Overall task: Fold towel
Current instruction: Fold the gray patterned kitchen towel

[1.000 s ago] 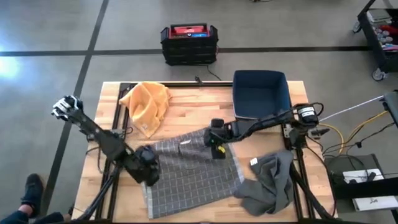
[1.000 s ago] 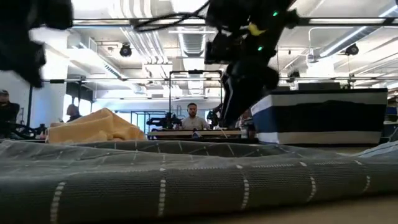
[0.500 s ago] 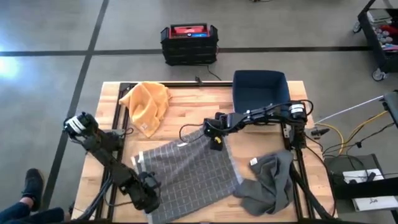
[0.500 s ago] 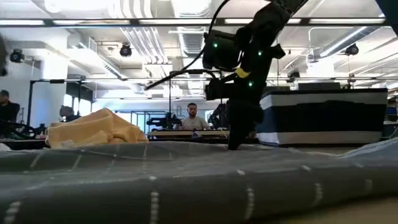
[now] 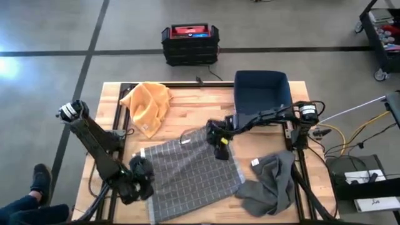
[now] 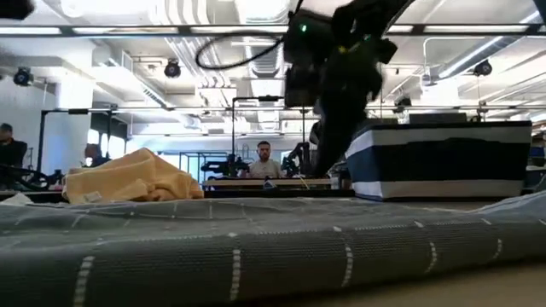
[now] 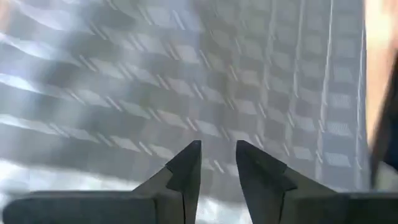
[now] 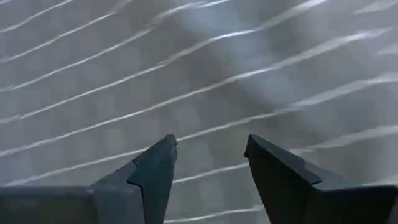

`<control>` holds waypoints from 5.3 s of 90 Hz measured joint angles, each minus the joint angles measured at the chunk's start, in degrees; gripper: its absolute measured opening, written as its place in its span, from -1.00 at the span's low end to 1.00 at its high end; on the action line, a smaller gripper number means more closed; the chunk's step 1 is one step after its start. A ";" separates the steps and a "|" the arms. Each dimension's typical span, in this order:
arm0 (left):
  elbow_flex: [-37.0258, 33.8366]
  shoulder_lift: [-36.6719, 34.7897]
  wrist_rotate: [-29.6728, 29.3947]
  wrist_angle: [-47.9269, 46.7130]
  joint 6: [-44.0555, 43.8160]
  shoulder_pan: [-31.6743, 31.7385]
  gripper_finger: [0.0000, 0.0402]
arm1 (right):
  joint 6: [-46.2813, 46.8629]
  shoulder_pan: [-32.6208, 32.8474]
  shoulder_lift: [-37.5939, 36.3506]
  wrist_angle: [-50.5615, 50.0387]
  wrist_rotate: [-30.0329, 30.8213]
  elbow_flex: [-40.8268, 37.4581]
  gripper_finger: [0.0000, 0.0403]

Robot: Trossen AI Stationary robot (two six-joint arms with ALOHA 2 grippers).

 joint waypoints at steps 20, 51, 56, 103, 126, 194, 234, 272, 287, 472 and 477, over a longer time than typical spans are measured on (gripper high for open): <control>-11.71 -4.52 3.48 5.51 3.56 8.81 -0.62 | 4.70 10.99 1.57 3.13 13.96 -4.45 -0.17; -23.56 -6.72 5.95 13.74 3.24 12.48 -0.63 | 17.91 14.67 1.84 8.24 21.45 -8.64 -0.29; -24.00 -7.27 5.89 13.50 3.16 12.65 -0.63 | 20.14 15.24 1.84 8.71 21.89 -8.78 -0.31; -18.68 -15.14 9.41 8.06 8.16 17.06 -0.63 | 23.36 19.05 0.64 -2.02 18.54 0.41 -0.44; -9.11 -13.10 10.79 8.29 7.46 9.38 -0.63 | 13.11 15.75 -0.98 -10.66 24.95 4.38 -0.28; -14.05 -10.58 19.75 -12.16 21.88 39.91 0.01 | -6.13 -7.00 -0.98 -9.75 17.30 0.24 0.13; -18.63 -12.08 23.12 -4.44 30.57 45.69 -0.31 | -8.81 -7.02 -0.96 -6.91 17.34 -3.04 0.06; -18.27 -12.49 23.41 -4.58 33.17 45.69 -0.98 | -10.91 -7.02 -0.50 -7.63 17.94 -6.36 -0.10; -18.07 -12.45 23.43 -4.67 33.19 45.69 -0.98 | -11.80 -7.02 -0.67 -6.93 18.85 -7.59 -0.20; 5.89 -18.35 30.47 -43.68 -5.25 14.66 -1.00 | -20.87 -7.68 -0.17 -15.37 15.27 14.87 -1.00; 4.92 -18.50 30.47 -42.88 -5.83 14.52 -1.00 | -20.79 -8.11 0.86 -15.00 15.59 14.24 -1.00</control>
